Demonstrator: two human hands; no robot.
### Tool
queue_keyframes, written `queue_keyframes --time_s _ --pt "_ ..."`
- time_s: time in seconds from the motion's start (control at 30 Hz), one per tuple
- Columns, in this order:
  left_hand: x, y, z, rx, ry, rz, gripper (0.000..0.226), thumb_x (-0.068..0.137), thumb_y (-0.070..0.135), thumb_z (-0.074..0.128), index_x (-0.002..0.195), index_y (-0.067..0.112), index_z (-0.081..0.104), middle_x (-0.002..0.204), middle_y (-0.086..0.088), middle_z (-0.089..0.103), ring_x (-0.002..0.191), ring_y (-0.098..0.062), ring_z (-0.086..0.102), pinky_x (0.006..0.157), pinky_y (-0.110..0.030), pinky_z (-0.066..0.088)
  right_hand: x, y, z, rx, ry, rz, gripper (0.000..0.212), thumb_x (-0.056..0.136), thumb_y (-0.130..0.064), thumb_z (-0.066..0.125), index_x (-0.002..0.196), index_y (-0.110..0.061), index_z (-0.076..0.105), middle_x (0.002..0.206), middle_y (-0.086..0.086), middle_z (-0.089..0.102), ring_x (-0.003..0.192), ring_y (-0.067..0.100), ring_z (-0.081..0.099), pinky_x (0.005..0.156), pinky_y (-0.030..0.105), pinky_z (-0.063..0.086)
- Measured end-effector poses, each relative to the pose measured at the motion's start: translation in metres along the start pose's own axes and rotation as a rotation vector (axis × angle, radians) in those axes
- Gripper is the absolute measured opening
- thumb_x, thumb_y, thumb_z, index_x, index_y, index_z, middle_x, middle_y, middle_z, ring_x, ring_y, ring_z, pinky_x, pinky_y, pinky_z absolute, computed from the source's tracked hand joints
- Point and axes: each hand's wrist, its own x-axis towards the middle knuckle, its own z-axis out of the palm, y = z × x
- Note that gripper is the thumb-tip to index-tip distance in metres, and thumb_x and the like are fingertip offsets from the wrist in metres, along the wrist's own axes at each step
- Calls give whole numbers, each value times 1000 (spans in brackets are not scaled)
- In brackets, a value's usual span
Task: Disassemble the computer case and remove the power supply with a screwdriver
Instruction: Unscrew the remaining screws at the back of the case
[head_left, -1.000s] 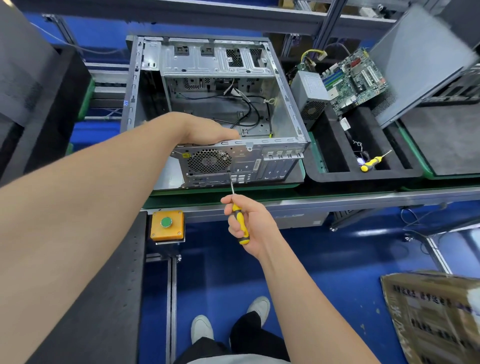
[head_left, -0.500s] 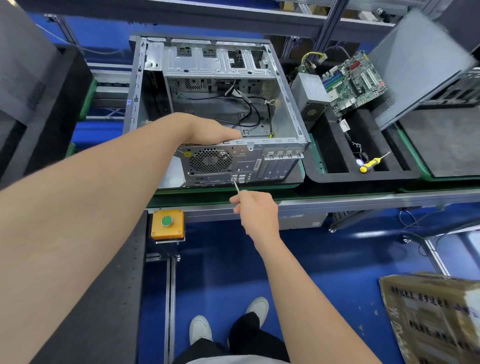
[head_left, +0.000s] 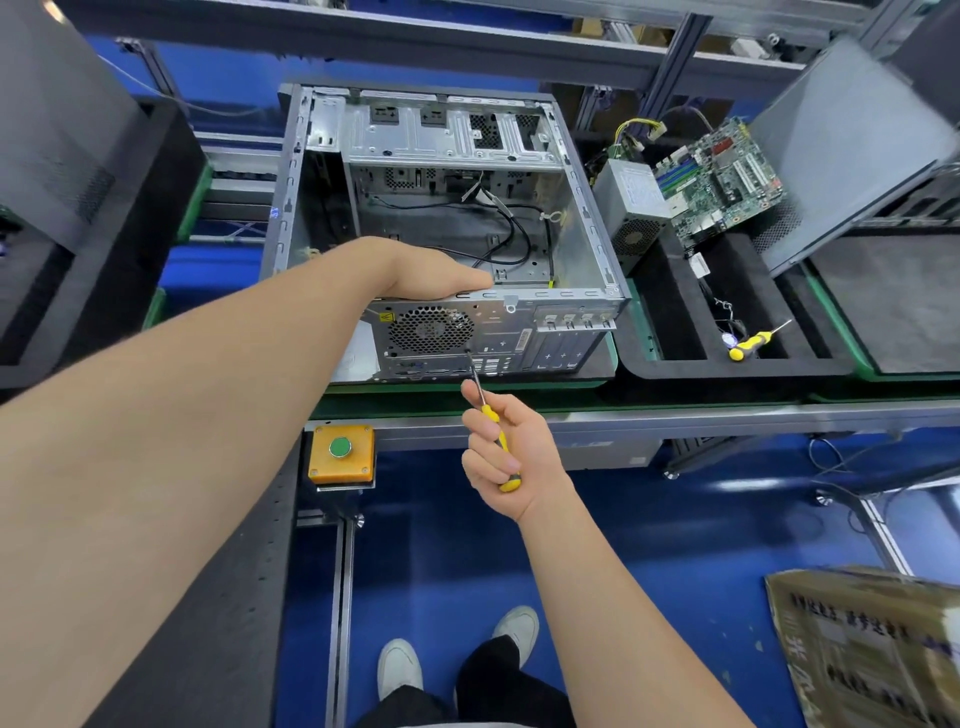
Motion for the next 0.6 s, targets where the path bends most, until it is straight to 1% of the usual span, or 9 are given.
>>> queue_keyframes --time_s 0.07,0.17,0.27,0.33,0.37,0.43,0.5,0.53,0.6 --pt "0 0 0 -1 1 2 77 97 72 29 159 25 31 168 1 21 154 -24 21 123 -46 14 0 0 2 -219 115 -84 28 108 -21 50 111 -7 74 63 2 48 31 11 31 31 23 25" --pt "0 -1 0 -7 -6 4 78 97 72 29 159 26 30 168 1 21 154 -24 20 123 -46 14 -2 3 6 -695 302 -289 30 112 -24 45 114 -12 73 66 4 54 37 17 36 39 24 30" --pt "0 -1 0 -1 0 7 79 96 73 29 159 26 30 168 2 21 154 -24 20 123 -47 14 -3 12 17 -1405 581 -551 28 110 -24 41 102 -21 68 63 -3 57 50 21 48 52 32 39" --pt "0 -1 0 -5 1 2 80 94 74 30 159 26 30 168 2 22 154 -25 21 122 -48 15 0 20 23 -1860 807 -615 21 109 -25 43 100 -20 61 68 -5 57 62 25 53 57 35 36" --pt "0 -1 0 -5 -1 2 79 94 73 30 159 27 30 167 2 22 154 -25 21 122 -48 15 3 25 26 -1973 896 -635 18 109 -25 43 99 -20 57 70 -5 56 63 25 52 57 34 32" --pt "0 -1 0 1 -3 7 78 95 72 29 159 27 30 167 2 23 154 -25 21 122 -48 15 8 33 28 -2008 987 -660 17 108 -23 44 100 -22 58 71 -6 56 62 24 51 56 32 30" --pt "-1 0 0 4 -2 9 78 95 72 29 159 27 31 167 2 23 154 -25 21 122 -47 15 9 34 28 -1961 982 -692 22 108 -25 44 105 -24 66 73 -5 62 64 24 53 57 32 36" --pt "-1 0 0 4 -2 8 79 95 73 29 158 26 31 167 2 23 154 -25 21 122 -47 15 7 32 27 -1877 939 -706 25 108 -28 46 107 -25 71 73 -3 65 65 25 56 58 34 41" --pt "-1 -1 0 7 1 5 81 93 74 30 158 26 32 167 1 23 154 -25 22 123 -48 15 4 24 23 -1533 770 -668 28 104 -33 52 97 -24 77 68 2 67 60 24 57 56 40 49"
